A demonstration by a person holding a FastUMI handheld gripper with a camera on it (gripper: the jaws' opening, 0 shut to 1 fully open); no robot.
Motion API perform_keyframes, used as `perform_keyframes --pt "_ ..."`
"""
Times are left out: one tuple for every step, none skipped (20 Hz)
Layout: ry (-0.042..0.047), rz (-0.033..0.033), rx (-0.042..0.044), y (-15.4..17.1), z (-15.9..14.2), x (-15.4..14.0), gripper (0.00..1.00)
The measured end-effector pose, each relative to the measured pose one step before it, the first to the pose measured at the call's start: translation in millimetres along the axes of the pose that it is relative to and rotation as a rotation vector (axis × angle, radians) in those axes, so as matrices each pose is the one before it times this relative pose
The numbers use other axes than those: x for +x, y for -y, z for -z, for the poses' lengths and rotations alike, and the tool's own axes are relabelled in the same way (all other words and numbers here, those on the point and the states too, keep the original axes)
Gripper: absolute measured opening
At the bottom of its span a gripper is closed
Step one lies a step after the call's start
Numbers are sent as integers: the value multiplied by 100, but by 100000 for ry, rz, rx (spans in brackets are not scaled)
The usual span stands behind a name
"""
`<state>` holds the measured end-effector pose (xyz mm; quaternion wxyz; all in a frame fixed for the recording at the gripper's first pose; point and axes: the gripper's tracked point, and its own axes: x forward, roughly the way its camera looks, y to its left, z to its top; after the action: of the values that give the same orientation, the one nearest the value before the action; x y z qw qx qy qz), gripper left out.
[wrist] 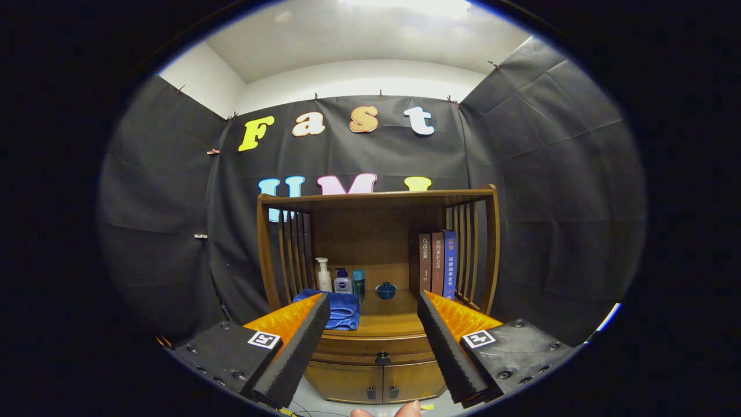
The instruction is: Pull open the drawer, take out the items inside it, and place them on the countertop above the cabinet.
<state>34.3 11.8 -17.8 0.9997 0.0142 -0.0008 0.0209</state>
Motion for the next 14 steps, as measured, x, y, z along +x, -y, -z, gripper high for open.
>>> perform_keyframes --pt "145 -692 1500 -22 576 880 98" --pt "120 -533 745 -17 622 882 99" --pt "-371 -420 41 -18 871 957 99" --pt "-161 -661 -1214 64 845 924 99" --pt "-70 -213 -1985 165 783 900 99" --pt "119 -297 -2036 162 788 848 99" --pt "-265 137 -1325 182 724 847 99" --pt "-520 166 -465 122 1069 733 99" --pt "-1064 35 -38 82 1090 713 99" --pt "-1292 -369 457 13 1268 634 99" --pt "-1342 -171 637 -69 1300 643 99" --pt "-936 46 693 0 1293 657 99" --pt "-1142 108 335 59 1436 611 99" --pt "-1230 33 -92 63 1413 532 99"
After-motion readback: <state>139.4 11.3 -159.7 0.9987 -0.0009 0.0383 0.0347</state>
